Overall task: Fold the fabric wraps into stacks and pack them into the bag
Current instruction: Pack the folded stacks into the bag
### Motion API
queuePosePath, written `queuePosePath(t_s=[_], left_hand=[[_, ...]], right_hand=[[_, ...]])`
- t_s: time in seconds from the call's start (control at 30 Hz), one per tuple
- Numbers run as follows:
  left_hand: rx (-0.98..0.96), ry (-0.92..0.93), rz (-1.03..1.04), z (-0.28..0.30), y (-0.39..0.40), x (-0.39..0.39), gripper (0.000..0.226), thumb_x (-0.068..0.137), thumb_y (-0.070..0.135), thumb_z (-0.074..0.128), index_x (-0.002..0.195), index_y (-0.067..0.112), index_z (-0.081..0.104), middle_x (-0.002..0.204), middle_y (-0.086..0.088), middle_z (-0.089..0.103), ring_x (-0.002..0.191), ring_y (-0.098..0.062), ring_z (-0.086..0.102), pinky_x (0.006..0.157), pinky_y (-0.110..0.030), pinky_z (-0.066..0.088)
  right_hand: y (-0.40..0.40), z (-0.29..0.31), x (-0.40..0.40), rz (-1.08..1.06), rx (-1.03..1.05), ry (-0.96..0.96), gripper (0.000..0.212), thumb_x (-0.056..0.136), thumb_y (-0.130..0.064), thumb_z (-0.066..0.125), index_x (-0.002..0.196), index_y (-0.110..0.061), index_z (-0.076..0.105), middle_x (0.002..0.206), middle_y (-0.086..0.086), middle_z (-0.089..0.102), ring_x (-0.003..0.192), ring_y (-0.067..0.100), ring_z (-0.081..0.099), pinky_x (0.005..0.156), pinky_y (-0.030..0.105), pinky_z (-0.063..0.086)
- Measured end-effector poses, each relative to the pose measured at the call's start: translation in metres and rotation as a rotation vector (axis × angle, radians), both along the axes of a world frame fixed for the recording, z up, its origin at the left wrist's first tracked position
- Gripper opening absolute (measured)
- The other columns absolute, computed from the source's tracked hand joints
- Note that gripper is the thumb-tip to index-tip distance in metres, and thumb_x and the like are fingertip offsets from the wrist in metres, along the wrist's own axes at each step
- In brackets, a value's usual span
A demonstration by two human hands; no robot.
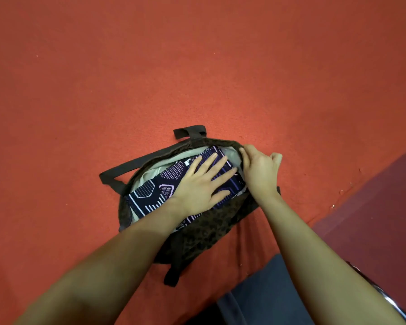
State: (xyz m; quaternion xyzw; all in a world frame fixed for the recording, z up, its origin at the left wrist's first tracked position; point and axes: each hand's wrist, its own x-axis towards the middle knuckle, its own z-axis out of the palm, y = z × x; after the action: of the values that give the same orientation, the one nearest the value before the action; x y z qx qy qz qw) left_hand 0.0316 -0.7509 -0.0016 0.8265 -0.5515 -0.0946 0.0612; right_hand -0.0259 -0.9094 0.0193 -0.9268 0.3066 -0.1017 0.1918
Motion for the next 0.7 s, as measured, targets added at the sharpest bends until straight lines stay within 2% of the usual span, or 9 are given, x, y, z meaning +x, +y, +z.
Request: queuePosePath(t_s=[0.07,0.13,0.23,0.33,0.4,0.5,0.63,0.7], left_hand=[[0.098,0.023,0.02,-0.001,-0.005,0.0,0.056,0.095,0.053,0.026,0.142,0.028,0.042,0.15,-0.007,0.037,0.14,-0.03,0.031,0.113,-0.045,0.006],[0.125,0.027,0.023,0.002,-0.008,0.001,0.059,0.094,0.055,0.019,0.146,0.031,0.033,0.155,-0.005,0.028,0.143,-0.028,0.023,0.114,-0.041,-0.004],[0.159,0.01,0.015,0.003,-0.009,0.002,0.058,0.095,0.057,0.01,0.15,0.037,0.005,0.16,0.001,0.0,0.147,-0.022,-0.004,0.111,-0.036,-0.02],[0.211,0.019,0.009,0.007,-0.009,0.002,0.057,0.099,0.054,0.016,0.15,0.037,-0.002,0.16,0.003,-0.008,0.146,-0.021,-0.013,0.111,-0.038,-0.021],[0.215,0.014,-0.02,0.009,-0.006,0.003,0.057,0.098,0.054,0.012,0.151,0.036,0.001,0.16,0.001,-0.005,0.147,-0.023,-0.01,0.113,-0.039,-0.017],[0.145,0.022,-0.021,0.015,0.007,0.003,0.062,0.094,0.053,0.008,0.15,0.03,0.02,0.159,-0.005,0.014,0.146,-0.028,0.011,0.116,-0.041,-0.003],[0.128,0.02,0.048,0.023,0.031,0.002,0.063,0.094,0.051,0.01,0.15,0.026,0.024,0.158,-0.007,0.018,0.145,-0.03,0.018,0.117,-0.041,0.005],[0.11,0.031,0.116,0.031,0.05,0.002,0.062,0.094,0.049,0.014,0.149,0.024,0.029,0.155,-0.009,0.025,0.142,-0.031,0.025,0.116,-0.043,0.015]], right_hand=[[-0.001,-0.001,-0.003,-0.011,-0.044,-0.006,0.031,0.099,-0.025,0.042,0.076,-0.015,0.059,0.054,-0.002,0.056,0.048,0.021,0.044,0.074,0.03,0.013],[-0.002,0.002,-0.003,-0.038,-0.074,-0.01,0.034,0.099,-0.029,0.038,0.073,-0.018,0.057,0.052,-0.005,0.052,0.046,0.018,0.038,0.076,0.033,0.018],[0.0,0.01,-0.002,-0.062,-0.139,-0.03,0.036,0.099,-0.032,0.035,0.075,-0.019,0.059,0.054,-0.006,0.053,0.052,0.018,0.044,0.078,0.037,0.022],[0.007,0.015,-0.001,-0.035,-0.197,-0.053,0.034,0.097,-0.032,0.038,0.081,-0.019,0.064,0.059,-0.005,0.058,0.059,0.018,0.049,0.078,0.035,0.021],[0.01,0.016,-0.002,-0.015,-0.222,-0.04,0.033,0.097,-0.032,0.038,0.083,-0.019,0.065,0.062,-0.003,0.059,0.061,0.021,0.052,0.076,0.035,0.02],[0.015,0.014,-0.002,0.007,-0.297,-0.015,0.031,0.094,-0.03,0.04,0.091,-0.016,0.068,0.074,0.002,0.061,0.068,0.027,0.056,0.075,0.036,0.023],[0.033,0.018,-0.003,0.02,-0.275,-0.039,0.036,0.091,-0.028,0.04,0.113,-0.011,0.063,0.108,0.011,0.062,0.096,0.031,0.056,0.087,0.039,0.028],[0.049,0.024,-0.002,0.034,-0.231,-0.021,0.043,0.089,-0.028,0.038,0.121,-0.009,0.059,0.122,0.012,0.058,0.108,0.031,0.052,0.093,0.042,0.03]])
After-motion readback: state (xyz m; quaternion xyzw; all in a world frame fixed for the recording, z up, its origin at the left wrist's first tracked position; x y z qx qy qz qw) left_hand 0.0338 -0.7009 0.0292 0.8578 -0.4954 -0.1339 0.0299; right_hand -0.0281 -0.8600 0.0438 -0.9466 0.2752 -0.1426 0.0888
